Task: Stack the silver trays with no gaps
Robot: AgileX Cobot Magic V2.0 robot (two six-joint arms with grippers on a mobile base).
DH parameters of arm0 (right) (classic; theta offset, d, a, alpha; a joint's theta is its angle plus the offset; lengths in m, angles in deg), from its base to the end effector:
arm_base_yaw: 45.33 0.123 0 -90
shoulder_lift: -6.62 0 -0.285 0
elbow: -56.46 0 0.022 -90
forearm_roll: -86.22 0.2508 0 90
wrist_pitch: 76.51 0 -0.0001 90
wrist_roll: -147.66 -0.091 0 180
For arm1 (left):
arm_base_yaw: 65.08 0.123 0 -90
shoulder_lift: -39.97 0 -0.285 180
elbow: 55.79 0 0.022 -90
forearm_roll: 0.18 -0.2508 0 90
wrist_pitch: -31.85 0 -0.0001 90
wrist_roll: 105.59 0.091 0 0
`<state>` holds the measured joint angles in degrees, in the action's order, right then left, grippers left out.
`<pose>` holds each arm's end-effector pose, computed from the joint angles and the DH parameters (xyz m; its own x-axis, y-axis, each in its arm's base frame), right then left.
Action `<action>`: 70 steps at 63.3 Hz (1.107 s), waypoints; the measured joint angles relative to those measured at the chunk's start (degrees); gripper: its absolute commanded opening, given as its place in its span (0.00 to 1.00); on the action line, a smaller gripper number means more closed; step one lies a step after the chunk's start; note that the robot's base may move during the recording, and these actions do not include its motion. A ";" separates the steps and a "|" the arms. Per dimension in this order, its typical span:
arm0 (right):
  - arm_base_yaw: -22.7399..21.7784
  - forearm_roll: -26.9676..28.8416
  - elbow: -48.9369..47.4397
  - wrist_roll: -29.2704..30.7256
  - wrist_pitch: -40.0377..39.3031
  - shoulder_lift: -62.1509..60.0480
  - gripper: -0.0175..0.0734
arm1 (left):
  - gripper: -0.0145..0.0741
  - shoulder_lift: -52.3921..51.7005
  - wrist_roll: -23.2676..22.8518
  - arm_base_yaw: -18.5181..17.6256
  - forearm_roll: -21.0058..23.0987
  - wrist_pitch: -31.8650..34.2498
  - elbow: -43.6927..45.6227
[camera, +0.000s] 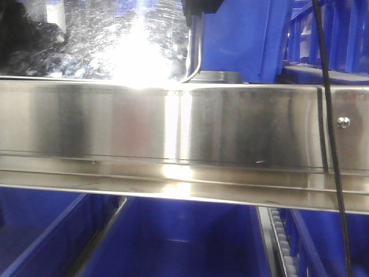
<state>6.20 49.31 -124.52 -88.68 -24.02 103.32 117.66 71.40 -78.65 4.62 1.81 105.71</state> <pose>0.2419 0.2347 0.3400 -0.6823 -0.1146 -0.7221 -0.1721 0.9851 0.0062 0.2560 -0.0657 0.3426 -0.6022 0.0171 -0.7982 0.1937 0.9730 -0.1253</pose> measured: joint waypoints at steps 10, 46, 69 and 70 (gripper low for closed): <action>0.00 -0.13 0.00 0.11 -0.29 0.00 0.11 | 0.15 0.00 0.00 0.00 -0.16 0.00 0.00; 0.00 -0.27 0.00 0.33 -1.11 0.00 0.11 | 0.38 0.03 0.00 0.00 -1.87 1.56 0.00; 0.00 -0.27 0.00 0.01 0.20 0.00 0.12 | 0.38 0.03 0.00 0.00 -1.87 3.31 0.00; 0.00 -0.27 0.00 0.01 0.24 0.00 0.13 | 0.38 0.03 0.00 0.00 -1.87 3.31 0.00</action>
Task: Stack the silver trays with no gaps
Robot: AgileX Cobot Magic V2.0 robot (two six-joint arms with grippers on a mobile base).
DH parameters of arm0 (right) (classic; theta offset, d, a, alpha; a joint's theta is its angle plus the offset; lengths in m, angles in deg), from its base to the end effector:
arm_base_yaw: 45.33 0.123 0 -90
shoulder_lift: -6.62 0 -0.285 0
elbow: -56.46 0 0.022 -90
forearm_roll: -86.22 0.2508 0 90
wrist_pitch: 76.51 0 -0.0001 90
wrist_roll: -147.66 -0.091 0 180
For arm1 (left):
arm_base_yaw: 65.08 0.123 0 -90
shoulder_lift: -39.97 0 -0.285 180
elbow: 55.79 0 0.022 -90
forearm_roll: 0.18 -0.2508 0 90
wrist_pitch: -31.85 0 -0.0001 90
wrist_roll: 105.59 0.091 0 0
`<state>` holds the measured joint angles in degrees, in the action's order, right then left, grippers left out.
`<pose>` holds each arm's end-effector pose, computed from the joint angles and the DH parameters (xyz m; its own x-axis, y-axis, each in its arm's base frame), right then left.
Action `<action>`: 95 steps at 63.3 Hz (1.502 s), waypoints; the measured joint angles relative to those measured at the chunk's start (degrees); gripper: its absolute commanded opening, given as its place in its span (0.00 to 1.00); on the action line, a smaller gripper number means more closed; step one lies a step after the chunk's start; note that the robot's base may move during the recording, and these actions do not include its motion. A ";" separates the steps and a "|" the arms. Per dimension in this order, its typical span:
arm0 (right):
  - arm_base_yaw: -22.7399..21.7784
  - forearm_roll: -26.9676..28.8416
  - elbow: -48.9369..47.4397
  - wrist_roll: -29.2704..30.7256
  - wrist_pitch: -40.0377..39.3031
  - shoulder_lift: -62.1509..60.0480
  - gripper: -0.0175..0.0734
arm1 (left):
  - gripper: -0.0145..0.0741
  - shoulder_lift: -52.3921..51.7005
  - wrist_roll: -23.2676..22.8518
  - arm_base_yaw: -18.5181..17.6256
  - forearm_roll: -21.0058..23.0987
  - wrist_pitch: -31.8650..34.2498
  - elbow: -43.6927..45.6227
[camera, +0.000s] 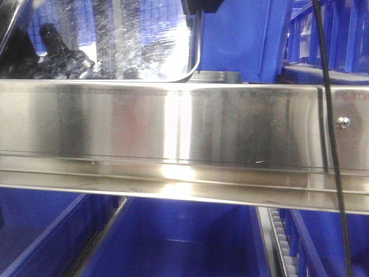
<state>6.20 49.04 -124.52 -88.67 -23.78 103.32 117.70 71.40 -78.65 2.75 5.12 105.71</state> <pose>0.2421 0.2342 0.3400 -0.6812 -0.1175 -0.7226 -0.1702 0.9854 0.0002 0.2595 -0.0648 0.3466 -0.5507 0.0321 -0.8341 0.2003 0.9751 -0.0947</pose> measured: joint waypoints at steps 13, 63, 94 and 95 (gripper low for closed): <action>0.00 0.00 0.00 1.19 0.99 0.04 0.63 | 0.38 0.00 0.00 0.00 0.00 0.00 0.00; 0.25 -1.17 0.00 1.67 2.03 0.13 0.11 | 0.16 -0.77 0.00 0.00 1.81 -0.92 0.00; 3.89 -10.56 0.00 1.44 -6.06 -9.62 0.11 | 0.16 -21.95 3.77 0.00 2.18 14.38 -8.37; 3.89 -10.71 0.00 1.44 -6.06 -9.95 0.11 | 0.16 -23.24 3.87 0.00 2.18 14.93 -9.43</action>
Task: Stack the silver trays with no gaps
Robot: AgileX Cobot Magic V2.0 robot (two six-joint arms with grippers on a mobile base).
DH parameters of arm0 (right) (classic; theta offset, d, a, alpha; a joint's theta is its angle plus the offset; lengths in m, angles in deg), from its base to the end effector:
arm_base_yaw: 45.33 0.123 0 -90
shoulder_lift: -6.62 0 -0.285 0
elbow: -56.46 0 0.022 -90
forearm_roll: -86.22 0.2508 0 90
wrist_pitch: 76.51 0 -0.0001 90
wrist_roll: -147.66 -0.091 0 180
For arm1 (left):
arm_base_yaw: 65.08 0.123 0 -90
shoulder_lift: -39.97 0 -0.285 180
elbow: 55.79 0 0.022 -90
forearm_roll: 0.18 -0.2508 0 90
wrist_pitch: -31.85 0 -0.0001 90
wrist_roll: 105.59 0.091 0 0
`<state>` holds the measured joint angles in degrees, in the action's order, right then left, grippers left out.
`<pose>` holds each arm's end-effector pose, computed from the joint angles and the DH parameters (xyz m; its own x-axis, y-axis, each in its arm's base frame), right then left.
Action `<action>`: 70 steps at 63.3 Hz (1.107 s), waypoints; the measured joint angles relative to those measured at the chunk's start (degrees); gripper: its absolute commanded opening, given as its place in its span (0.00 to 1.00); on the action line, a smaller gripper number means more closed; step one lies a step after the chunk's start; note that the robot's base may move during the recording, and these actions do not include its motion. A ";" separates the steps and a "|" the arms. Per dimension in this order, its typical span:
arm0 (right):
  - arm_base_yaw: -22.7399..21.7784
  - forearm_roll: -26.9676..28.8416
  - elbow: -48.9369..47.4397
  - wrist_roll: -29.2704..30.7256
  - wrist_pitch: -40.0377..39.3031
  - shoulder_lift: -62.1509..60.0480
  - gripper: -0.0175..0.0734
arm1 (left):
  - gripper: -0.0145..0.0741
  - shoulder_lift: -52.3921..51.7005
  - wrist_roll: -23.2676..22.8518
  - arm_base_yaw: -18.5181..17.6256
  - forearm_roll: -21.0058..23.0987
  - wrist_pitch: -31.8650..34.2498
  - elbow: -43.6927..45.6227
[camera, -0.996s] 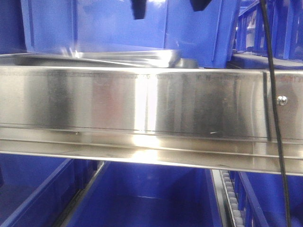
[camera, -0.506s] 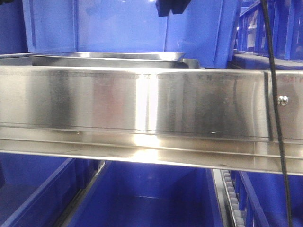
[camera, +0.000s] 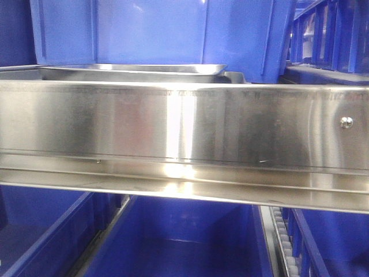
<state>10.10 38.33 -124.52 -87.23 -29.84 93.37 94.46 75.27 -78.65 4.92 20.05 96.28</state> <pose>0.2095 0.2173 0.4083 -0.4109 -0.1455 -0.9000 -0.3217 0.9468 -0.0062 0.1657 -0.0417 0.4032 -0.0888 -0.0527 -0.9947 0.2465 0.9664 -0.0732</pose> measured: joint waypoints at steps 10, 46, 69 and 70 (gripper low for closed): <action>0.26 -1.69 1.22 -0.11 -2.17 -4.44 0.11 | 0.16 -11.15 -0.03 0.00 0.00 1.93 -9.58; 1.56 -6.03 16.18 -0.11 -20.09 -13.89 0.11 | 0.16 -38.24 0.15 0.00 0.34 13.15 -39.87; 1.56 -7.38 16.18 -0.11 -22.55 -14.03 0.11 | 0.16 -38.33 0.25 0.00 2.37 13.36 -40.52; 1.56 -7.38 16.18 -0.11 -22.55 -14.03 0.11 | 0.16 -38.33 0.25 0.00 2.37 13.36 -40.52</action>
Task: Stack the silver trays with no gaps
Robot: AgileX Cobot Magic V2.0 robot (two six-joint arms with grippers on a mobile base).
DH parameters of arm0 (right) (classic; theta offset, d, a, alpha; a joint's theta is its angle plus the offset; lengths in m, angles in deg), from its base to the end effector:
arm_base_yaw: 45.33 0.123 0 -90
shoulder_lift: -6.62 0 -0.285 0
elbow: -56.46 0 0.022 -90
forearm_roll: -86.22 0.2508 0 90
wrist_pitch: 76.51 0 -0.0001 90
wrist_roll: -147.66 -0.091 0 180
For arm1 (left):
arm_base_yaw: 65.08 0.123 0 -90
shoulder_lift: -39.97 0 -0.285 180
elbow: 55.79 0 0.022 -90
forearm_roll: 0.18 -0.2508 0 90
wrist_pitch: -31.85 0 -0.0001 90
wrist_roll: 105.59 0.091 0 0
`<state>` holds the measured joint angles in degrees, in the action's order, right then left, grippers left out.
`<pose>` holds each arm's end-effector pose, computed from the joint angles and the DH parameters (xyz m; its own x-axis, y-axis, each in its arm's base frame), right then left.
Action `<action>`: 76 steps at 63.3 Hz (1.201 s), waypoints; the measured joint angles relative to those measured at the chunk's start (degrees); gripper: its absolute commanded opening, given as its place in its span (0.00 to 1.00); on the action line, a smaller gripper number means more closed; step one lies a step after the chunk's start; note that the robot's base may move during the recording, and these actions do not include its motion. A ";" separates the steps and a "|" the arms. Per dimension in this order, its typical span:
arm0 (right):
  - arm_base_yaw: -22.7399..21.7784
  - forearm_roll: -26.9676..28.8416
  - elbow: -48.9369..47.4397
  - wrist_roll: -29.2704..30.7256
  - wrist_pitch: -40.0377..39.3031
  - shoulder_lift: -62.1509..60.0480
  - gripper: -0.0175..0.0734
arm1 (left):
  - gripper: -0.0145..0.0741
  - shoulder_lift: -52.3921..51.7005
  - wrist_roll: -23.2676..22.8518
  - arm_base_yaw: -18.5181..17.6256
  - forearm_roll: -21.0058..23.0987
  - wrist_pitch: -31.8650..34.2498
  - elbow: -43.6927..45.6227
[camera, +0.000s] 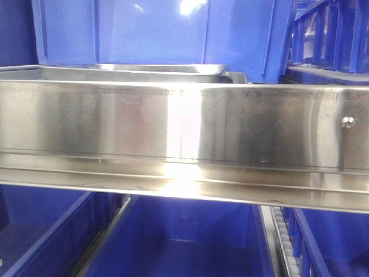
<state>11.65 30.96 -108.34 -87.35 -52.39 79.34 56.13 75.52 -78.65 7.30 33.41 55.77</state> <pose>0.1613 0.1920 0.4080 -0.1392 -0.1467 -0.9793 -0.6060 0.7948 -0.0329 0.0625 -0.0148 0.2587 0.0912 -0.1361 -0.9865 0.2428 0.9638 -0.1105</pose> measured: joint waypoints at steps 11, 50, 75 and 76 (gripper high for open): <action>0.00 0.00 0.00 0.00 -0.73 0.00 0.11 | 0.16 0.00 0.00 0.00 0.13 0.00 0.00; -0.62 -0.59 0.34 0.00 -1.22 0.00 0.11 | 0.16 0.00 0.00 0.00 0.13 0.00 0.00; -8.88 -0.58 21.20 0.11 -22.76 -17.74 0.11 | 0.16 0.00 0.00 0.00 0.13 0.00 0.00; -9.42 -0.58 22.75 0.11 -23.38 -18.90 0.11 | 0.16 0.00 0.00 0.00 0.13 0.00 0.00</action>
<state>2.24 30.38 -85.59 -87.24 -75.77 60.44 56.13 75.52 -78.65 7.43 33.41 55.77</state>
